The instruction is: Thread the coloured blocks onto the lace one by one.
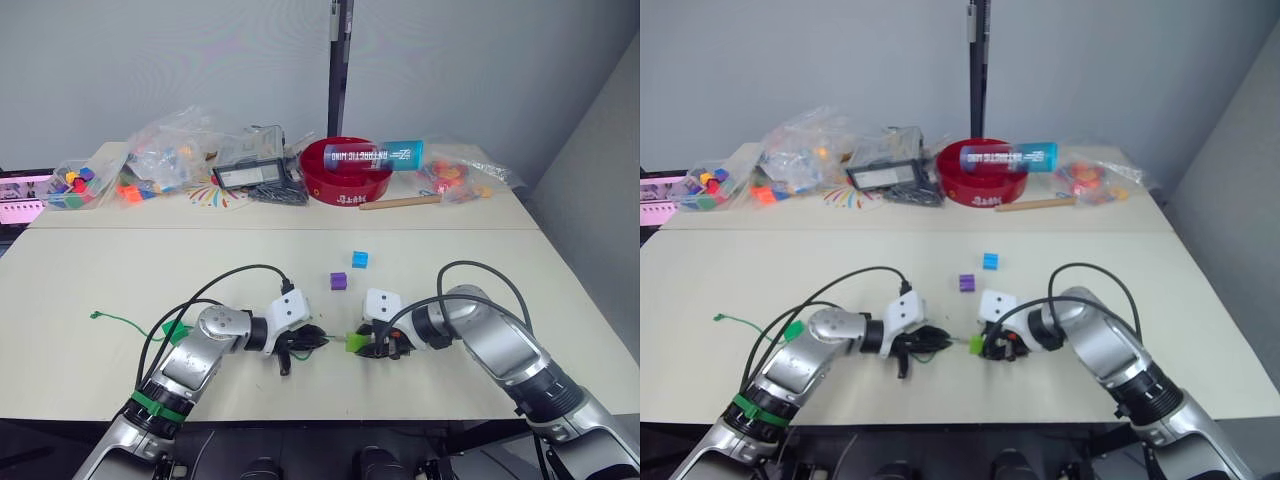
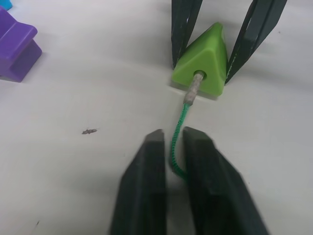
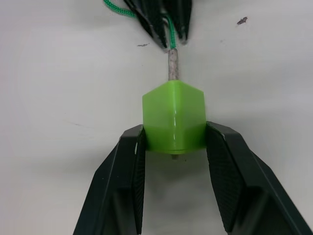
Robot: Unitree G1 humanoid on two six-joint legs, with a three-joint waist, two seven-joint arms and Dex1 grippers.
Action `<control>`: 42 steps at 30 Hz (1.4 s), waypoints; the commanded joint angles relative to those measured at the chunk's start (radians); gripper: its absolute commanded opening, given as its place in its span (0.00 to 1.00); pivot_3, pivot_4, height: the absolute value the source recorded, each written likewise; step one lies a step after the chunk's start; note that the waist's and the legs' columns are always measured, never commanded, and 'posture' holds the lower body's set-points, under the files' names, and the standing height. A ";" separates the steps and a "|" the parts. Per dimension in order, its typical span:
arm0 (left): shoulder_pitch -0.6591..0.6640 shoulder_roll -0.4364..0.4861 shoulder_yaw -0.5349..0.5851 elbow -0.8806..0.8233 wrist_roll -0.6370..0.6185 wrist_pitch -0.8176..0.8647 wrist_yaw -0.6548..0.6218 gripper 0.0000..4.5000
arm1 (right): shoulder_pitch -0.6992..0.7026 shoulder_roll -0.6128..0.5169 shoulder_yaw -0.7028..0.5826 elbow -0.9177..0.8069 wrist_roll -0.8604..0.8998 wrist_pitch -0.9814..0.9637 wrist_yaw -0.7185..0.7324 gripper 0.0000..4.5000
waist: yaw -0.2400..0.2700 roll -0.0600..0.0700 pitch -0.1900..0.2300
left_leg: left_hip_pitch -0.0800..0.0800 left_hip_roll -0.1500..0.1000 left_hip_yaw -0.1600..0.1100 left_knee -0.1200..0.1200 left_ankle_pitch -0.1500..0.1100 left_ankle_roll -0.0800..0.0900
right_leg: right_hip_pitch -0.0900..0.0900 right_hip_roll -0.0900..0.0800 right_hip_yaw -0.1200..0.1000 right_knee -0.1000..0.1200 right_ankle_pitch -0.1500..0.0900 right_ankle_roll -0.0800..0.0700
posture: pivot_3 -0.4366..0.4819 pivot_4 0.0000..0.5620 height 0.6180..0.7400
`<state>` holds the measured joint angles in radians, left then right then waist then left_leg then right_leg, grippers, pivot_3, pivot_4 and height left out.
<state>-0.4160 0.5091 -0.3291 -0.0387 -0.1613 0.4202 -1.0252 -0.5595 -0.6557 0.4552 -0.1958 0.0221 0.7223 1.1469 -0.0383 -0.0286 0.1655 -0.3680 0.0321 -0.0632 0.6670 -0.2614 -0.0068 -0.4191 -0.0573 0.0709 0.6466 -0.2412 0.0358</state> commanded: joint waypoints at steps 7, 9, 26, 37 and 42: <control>-0.032 -0.028 -0.009 -0.044 -0.007 0.002 -0.010 0.01 | 0.030 -0.017 0.046 0.020 -0.013 0.031 -0.003 0.29 | 0.000 0.000 0.000 | 0.000 0.000 0.000 0.000 0.000 0.000 | 0.000 0.000 0.000 0.000 0.000 0.000 | 0.48 0.27 0.92; -0.037 -0.031 -0.014 -0.051 -0.003 0.000 -0.010 0.01 | 0.029 -0.017 0.047 0.020 -0.013 0.031 -0.002 0.29 | 0.000 0.000 0.000 | 0.000 0.000 0.000 0.000 0.000 0.000 | 0.000 0.000 0.000 0.000 0.000 0.000 | 0.48 0.27 0.92; -0.073 -0.048 -0.025 -0.040 0.013 0.024 0.000 0.20 | 0.021 -0.005 0.038 0.024 -0.005 0.026 -0.020 0.29 | -0.001 0.000 0.000 | 0.000 0.000 0.000 0.000 0.000 0.000 | 0.000 0.000 0.000 0.000 0.000 0.000 | 0.48 0.27 0.92; -0.071 -0.003 -0.015 -0.099 -0.023 0.024 -0.056 0.93 | 0.044 -0.024 -0.075 -0.074 0.081 0.055 -0.034 1.00 | -0.001 0.000 0.000 | -0.002 0.000 0.000 0.000 0.000 0.000 | -0.002 0.000 0.000 0.000 0.000 0.000 | 0.48 0.27 0.92; -0.120 -0.081 -0.082 0.012 0.030 -0.066 -0.055 0.93 | 0.180 -0.079 -0.241 -0.185 0.205 0.017 -0.022 1.00 | 0.018 0.000 0.001 | -0.003 -0.001 0.000 0.000 0.000 0.000 | -0.002 0.000 0.000 -0.001 0.000 0.000 | 0.48 0.27 0.92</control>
<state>-0.5137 0.4469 -0.3892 -0.0442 -0.1447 0.4025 -1.0778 -0.3999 -0.7205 0.2800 -0.3296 0.1830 0.7680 1.1154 -0.0207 -0.0289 0.1663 -0.3717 0.0313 -0.0632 0.6673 -0.2614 -0.0067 -0.4211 -0.0577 0.0709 0.6445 -0.2412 0.0365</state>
